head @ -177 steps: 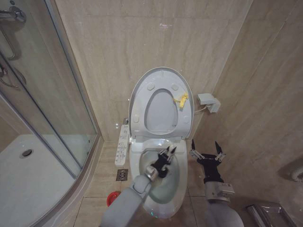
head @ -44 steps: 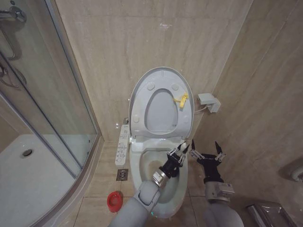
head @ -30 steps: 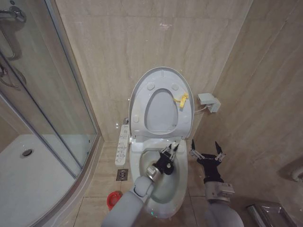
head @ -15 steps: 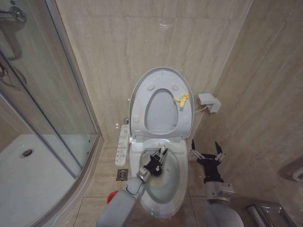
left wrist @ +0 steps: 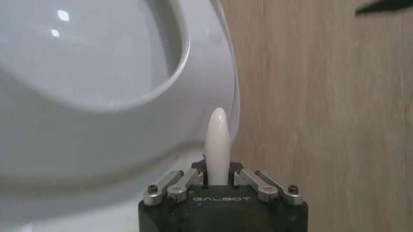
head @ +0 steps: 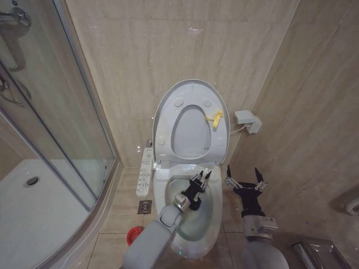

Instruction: Open the toilet lid, clean the toilet bowl with a toilet brush, close the toilet lid, and flush.

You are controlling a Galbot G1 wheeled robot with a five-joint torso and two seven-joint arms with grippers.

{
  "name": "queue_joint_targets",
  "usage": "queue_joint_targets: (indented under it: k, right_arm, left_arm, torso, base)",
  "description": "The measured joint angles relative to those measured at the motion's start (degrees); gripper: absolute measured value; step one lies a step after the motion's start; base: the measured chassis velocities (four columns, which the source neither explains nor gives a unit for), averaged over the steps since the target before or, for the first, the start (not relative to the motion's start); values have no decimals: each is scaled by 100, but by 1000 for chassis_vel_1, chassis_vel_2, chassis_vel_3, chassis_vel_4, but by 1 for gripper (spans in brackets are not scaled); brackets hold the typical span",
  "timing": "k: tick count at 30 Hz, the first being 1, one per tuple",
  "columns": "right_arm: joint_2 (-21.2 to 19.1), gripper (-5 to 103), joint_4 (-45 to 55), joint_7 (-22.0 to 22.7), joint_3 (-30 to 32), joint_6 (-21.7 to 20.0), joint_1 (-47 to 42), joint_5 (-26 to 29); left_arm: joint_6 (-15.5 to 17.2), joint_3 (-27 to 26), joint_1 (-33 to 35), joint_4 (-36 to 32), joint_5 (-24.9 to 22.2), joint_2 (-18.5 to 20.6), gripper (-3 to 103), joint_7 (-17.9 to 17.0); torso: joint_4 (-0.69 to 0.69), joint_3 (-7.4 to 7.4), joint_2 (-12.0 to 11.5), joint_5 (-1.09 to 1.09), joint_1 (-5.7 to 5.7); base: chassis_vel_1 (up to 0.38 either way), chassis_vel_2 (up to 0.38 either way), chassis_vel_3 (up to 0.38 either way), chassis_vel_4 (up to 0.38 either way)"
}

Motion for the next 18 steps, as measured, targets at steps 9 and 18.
queue_joint_targets:
  k: [9,18]
  right_arm:
    - [0,100,0,0,0,0,0,0]
    - [0,100,0,0,0,0,0,0]
  left_arm:
    - [-66,80,-195,-121,-12,-68,20,100]
    - [-161,197,-307,278,-15,-200,20,249]
  torso:
    - [-2,0,0,0,0]
    - [0,0,0,0,0]
  base:
    - [0,0,0,0]
    - [0,0,0,0]
